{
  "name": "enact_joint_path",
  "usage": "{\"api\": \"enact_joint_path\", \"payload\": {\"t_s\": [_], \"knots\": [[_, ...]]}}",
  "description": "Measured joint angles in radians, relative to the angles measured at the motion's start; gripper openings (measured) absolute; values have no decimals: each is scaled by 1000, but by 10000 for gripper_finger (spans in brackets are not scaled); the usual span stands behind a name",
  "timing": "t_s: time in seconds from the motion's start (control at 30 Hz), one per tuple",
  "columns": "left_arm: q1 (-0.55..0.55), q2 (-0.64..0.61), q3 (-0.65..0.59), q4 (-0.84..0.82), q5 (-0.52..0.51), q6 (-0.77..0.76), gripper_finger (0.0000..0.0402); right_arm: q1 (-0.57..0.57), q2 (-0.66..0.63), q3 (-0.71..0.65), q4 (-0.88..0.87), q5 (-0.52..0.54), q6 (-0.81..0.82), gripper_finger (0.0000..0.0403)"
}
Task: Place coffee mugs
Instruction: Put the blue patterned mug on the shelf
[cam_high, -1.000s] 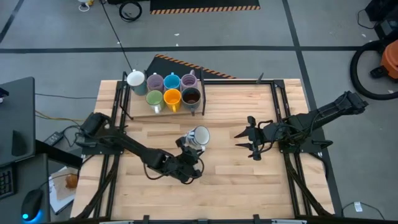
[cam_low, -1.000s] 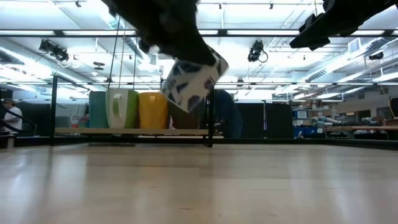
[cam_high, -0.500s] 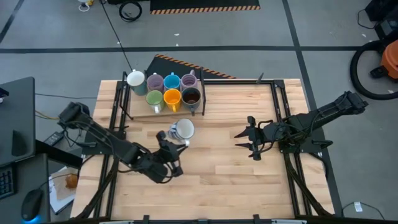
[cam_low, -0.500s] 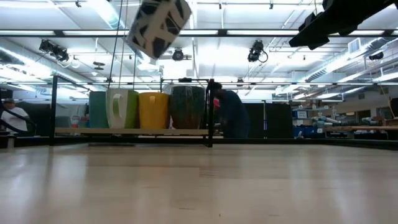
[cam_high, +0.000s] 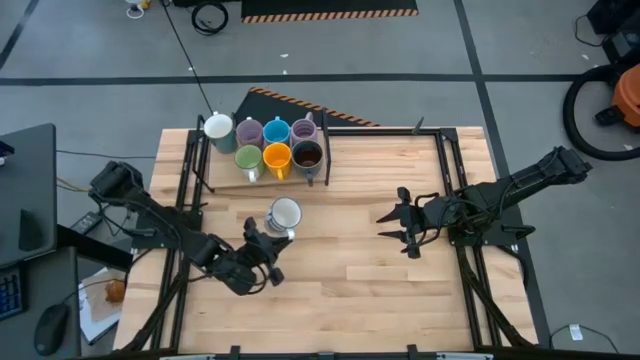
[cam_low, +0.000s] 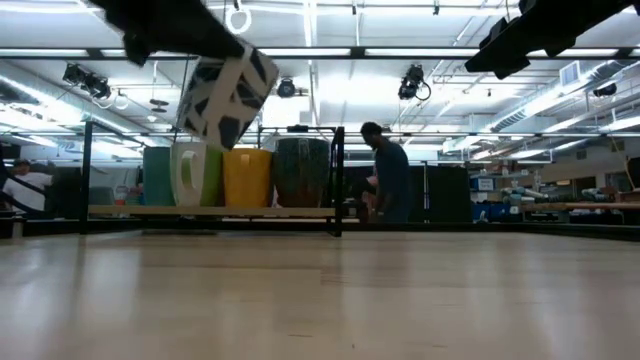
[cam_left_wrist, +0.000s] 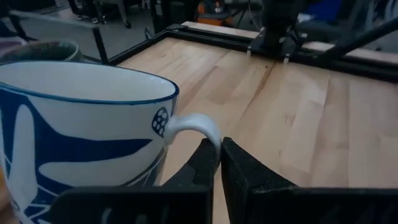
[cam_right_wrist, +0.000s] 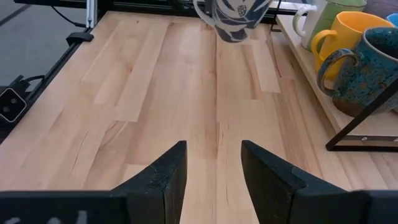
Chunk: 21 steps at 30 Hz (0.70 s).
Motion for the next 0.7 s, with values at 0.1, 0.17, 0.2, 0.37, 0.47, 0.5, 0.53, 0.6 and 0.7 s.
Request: {"api": "enact_joint_path", "payload": {"t_s": [0.1,0.17,0.2,0.37,0.47,0.5,0.53,0.6,0.7], "knots": [[-18,-30,-88,90,-26,-24,16,0,0,0,0,0,0,158],[-34,-57,-140,129,-60,-44,16,0,0,0,-1,-1,0,158],[-40,-69,-161,146,-65,-49,16,0,0,0,0,-1,0,158],[-85,-123,-245,147,-124,-134,16,0,0,0,0,-1,8,158],[-118,-152,-280,149,-179,-171,16,0,0,0,-1,-1,14,158],[-128,-158,-291,148,-198,-182,16,0,0,0,-1,-1,15,158],[-138,-164,-301,146,-217,-192,16,0,0,0,-2,-1,15,158],[-158,-175,-322,145,-256,-213,16,0,0,0,-1,-1,16,158],[-177,-190,-361,142,-294,-261,16,0,0,0,-1,-1,16,158]]}}
